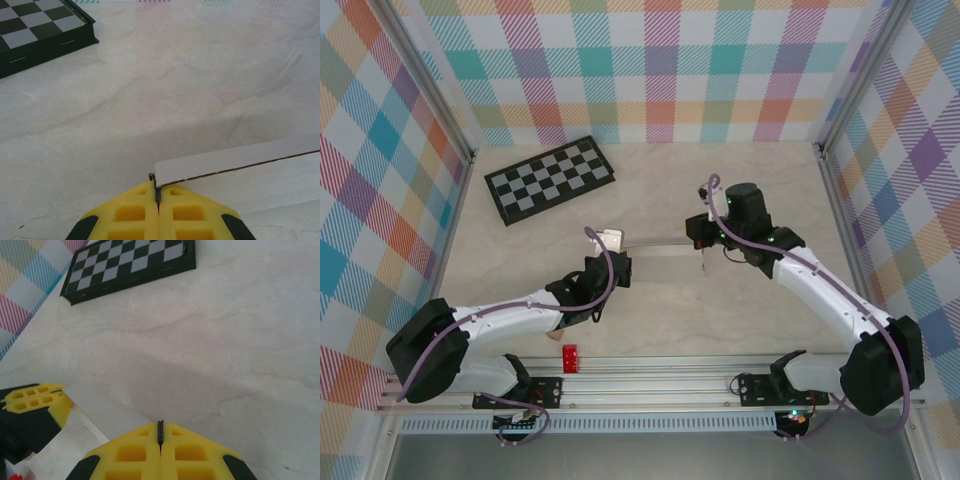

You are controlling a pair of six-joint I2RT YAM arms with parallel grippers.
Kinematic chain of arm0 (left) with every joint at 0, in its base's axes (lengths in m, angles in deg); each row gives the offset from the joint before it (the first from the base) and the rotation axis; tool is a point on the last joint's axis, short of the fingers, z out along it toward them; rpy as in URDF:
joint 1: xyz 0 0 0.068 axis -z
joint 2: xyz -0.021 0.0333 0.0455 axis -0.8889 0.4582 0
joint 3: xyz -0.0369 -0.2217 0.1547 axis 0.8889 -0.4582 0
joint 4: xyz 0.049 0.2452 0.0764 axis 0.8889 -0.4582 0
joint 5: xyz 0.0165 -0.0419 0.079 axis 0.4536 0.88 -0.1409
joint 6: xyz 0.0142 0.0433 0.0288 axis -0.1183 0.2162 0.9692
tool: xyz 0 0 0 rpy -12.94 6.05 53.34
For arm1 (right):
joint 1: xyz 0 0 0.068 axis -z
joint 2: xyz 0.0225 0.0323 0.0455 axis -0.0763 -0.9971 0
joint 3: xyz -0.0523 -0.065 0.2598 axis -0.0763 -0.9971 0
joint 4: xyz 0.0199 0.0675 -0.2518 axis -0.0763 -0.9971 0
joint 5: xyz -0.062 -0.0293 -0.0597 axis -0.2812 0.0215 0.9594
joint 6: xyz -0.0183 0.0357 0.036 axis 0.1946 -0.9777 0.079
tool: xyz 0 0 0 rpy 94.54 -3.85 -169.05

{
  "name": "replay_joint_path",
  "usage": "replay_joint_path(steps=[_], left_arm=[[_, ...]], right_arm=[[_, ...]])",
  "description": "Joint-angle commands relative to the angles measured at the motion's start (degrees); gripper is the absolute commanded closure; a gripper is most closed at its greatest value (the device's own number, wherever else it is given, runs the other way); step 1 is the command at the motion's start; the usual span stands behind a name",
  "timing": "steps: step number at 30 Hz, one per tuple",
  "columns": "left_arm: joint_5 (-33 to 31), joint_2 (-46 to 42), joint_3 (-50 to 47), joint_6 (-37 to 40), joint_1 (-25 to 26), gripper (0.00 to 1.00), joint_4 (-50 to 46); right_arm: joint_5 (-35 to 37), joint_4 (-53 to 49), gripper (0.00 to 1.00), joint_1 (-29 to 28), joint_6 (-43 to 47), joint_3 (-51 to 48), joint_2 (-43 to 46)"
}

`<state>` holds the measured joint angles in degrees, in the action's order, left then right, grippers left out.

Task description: Fold the paper box

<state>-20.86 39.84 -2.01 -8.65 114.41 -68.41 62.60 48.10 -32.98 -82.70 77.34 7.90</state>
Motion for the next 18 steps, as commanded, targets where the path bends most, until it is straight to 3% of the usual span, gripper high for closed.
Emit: replay_joint_path(steps=[1, 11, 18], left_arm=[[0.91, 2.44, -0.84, 1.29, 0.46, 1.00, -10.38], [0.30, 3.32, 1.07, 0.95, 1.32, 1.00, -11.47], [1.22, 4.57, 3.47, -1.10, 1.59, 1.00, -14.12]], right_arm=[[0.07, 3.04, 1.00, -1.59, 1.43, -1.03, 0.38], [2.97, 3.34, 1.00, -3.14, 3.02, -8.55, -0.01], [10.77, 11.43, 1.00, -6.67, 5.61, -18.37, 3.99]])
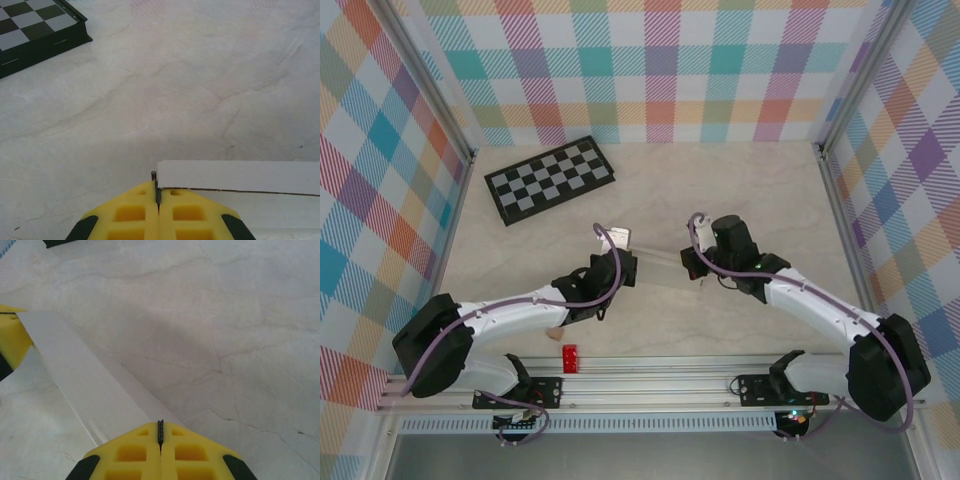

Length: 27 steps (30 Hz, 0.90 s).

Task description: Fold the paper box

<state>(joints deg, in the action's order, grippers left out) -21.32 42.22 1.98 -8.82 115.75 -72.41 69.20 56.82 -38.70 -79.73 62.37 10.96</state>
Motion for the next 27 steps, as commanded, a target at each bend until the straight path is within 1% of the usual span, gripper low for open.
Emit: replay_joint_path(steps=[1, 3, 6, 9, 12, 14, 16, 18, 21, 23, 27], left_arm=[[1.88, 1.92, -0.13, -1.30, 0.29, 1.00, -11.01], [3.18, 0.28, 0.20, -1.66, 0.25, 0.94, -12.49], [5.20, -2.70, 1.25, -2.08, 0.25, 0.79, -15.87], [5.66, -5.10, 3.22, -2.55, 0.26, 0.74, -21.05], [4.67, -8.72, 5.53, -4.64, 0.25, 0.73, -29.28], [3.51, -11.01, 9.00, -7.22, 0.27, 0.73, -34.90], [4.26, -12.27, 13.36, -9.66, 0.19, 0.72, -39.36], [6.20, -11.22, 17.61, -11.37, 0.16, 0.72, -42.01], [9.69, -8.21, 21.03, -12.43, 0.16, 0.73, -41.95], [11.05, -7.00, 20.05, -12.25, 0.16, 0.73, -39.93], [11.22, -5.34, 17.73, -13.26, -0.31, 0.74, -37.96]], right_arm=[[5.26, 3.71, 1.00, -1.09, 3.38, -4.52, 1.26], [7.61, 5.00, 1.00, -1.27, 4.11, -6.30, 2.13], [9.94, 6.18, 1.00, -1.36, 4.59, -8.25, 4.30], [11.34, 5.49, 1.00, -1.44, 5.31, -8.43, 5.18], [11.82, 4.97, 1.00, -1.45, 5.79, -8.13, 5.21], [12.06, 4.76, 1.00, -1.56, 5.74, -8.30, 5.34], [12.24, 4.75, 1.00, -1.58, 5.65, -8.50, 5.55], [12.18, 4.74, 1.00, -1.62, 5.47, -8.56, 5.69], [12.36, 4.57, 1.00, -1.64, 5.26, -8.27, 5.10], [12.34, 4.45, 1.00, -1.71, 4.85, -7.99, 4.65], [12.07, 3.36, 1.00, -1.76, 4.07, -6.63, 4.42]])
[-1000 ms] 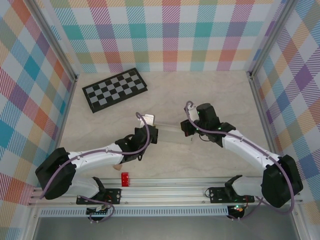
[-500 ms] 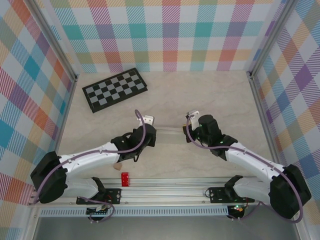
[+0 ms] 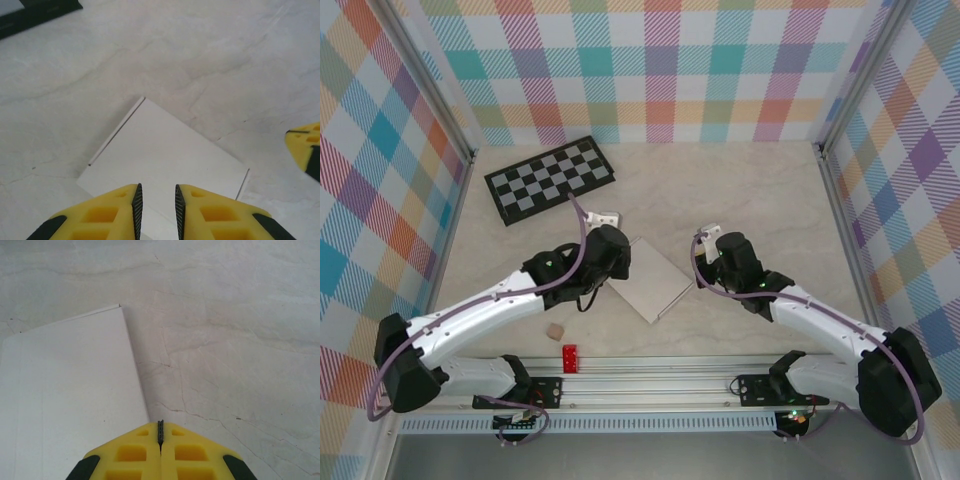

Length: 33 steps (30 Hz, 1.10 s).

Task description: Fold the paper box

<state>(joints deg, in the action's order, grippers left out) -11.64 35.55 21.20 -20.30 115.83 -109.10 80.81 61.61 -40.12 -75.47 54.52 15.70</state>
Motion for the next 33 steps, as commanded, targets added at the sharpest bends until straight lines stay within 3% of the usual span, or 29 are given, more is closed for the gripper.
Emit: replay_joint_path(steps=[1, 4, 7, 13, 16, 18, 20, 24, 33], left_arm=[[1.45, 1.30, -1.46, -1.98, -0.89, 0.74, -1.23], [3.62, 0.95, -1.13, -4.57, -5.28, 0.76, -4.13], [9.76, -0.53, -2.69, -8.74, -10.94, 0.80, -5.93], [23.99, 2.95, -7.18, -11.69, -20.27, 0.82, -2.99], [29.64, 4.02, -10.33, -15.94, -23.95, 0.76, 0.60], [30.47, 3.56, -11.62, -18.88, -24.17, 0.73, 2.62], [31.42, 2.88, -12.91, -22.75, -24.14, 0.71, 5.09], [31.44, 1.37, -15.87, -29.19, -23.14, 0.71, 9.93], [27.25, 3.93, -16.07, -31.49, -17.30, 0.79, 13.92]], right_arm=[[0.12, -2.22, 1.00, -0.31, -0.07, 2.10, -0.57], [-3.12, -5.69, 0.98, -0.31, 1.77, 5.91, -2.69], [-5.58, -10.51, 0.88, -0.29, 2.92, 10.75, -6.23], [-6.90, -19.69, 0.90, -2.62, -1.93, 16.78, -10.35], [-4.19, -21.57, 0.74, -4.03, -2.29, 16.84, -9.56], [-3.90, -23.01, 0.63, -3.95, -1.52, 17.97, -10.73], [-4.76, -25.55, 0.58, -3.47, -0.43, 20.81, -13.82], [-7.41, -28.47, 0.60, -2.37, 0.61, 26.30, -20.26], [-12.24, -28.84, 0.65, 2.17, 0.38, 33.90, -32.80]])
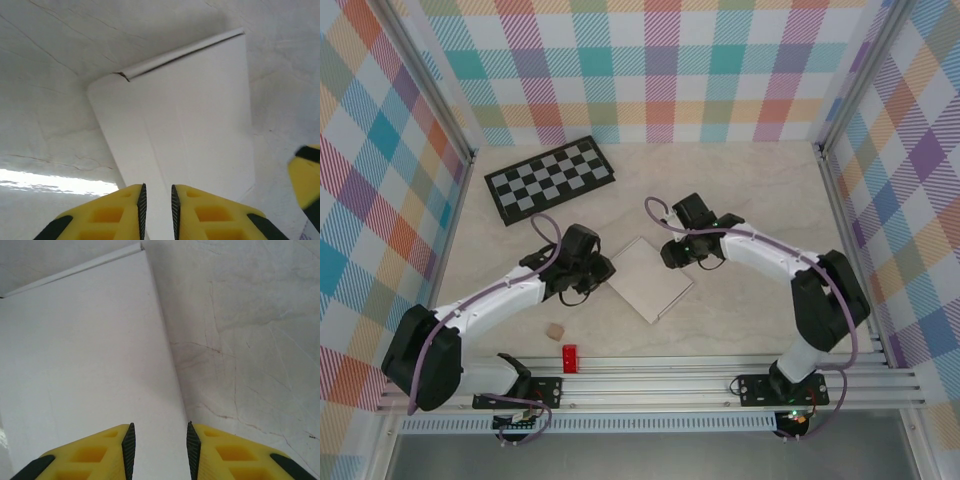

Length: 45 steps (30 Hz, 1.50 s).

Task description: Fold the paper box

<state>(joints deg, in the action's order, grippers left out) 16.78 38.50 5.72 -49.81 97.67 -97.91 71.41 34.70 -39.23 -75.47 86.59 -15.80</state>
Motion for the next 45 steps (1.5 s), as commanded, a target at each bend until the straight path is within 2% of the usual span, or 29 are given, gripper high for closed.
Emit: replay_joint_path(steps=[1, 10, 14, 26, 34, 45], left_arm=[[-1.21, 1.40, -0.62, -1.95, 1.22, 0.80, 3.28], [-3.83, 4.36, -0.22, -0.04, 3.51, 0.82, 3.44], [-3.50, 5.65, -1.61, 0.14, 3.73, 0.83, 7.75], [-4.21, 7.54, -2.86, 1.32, 3.91, 0.85, 8.48], [-3.49, 9.70, -4.10, 1.42, 3.91, 0.85, 10.71], [-3.15, 11.81, -4.76, 1.43, 4.17, 0.86, 12.76]], right_arm=[[-3.42, -1.80, 0.65, 1.84, 0.26, 2.13, -1.93], [-9.43, -0.86, 0.65, 5.37, 0.38, 1.77, -3.75], [-13.20, 0.45, 0.65, 6.54, -0.35, 0.80, -4.37], [-17.85, 0.65, 0.68, 9.48, -3.89, 0.58, -6.92], [-23.42, 1.85, 0.67, 9.63, -3.42, -0.04, -7.83], [-25.31, 2.41, 0.67, 9.05, -3.53, -0.83, -11.05]])
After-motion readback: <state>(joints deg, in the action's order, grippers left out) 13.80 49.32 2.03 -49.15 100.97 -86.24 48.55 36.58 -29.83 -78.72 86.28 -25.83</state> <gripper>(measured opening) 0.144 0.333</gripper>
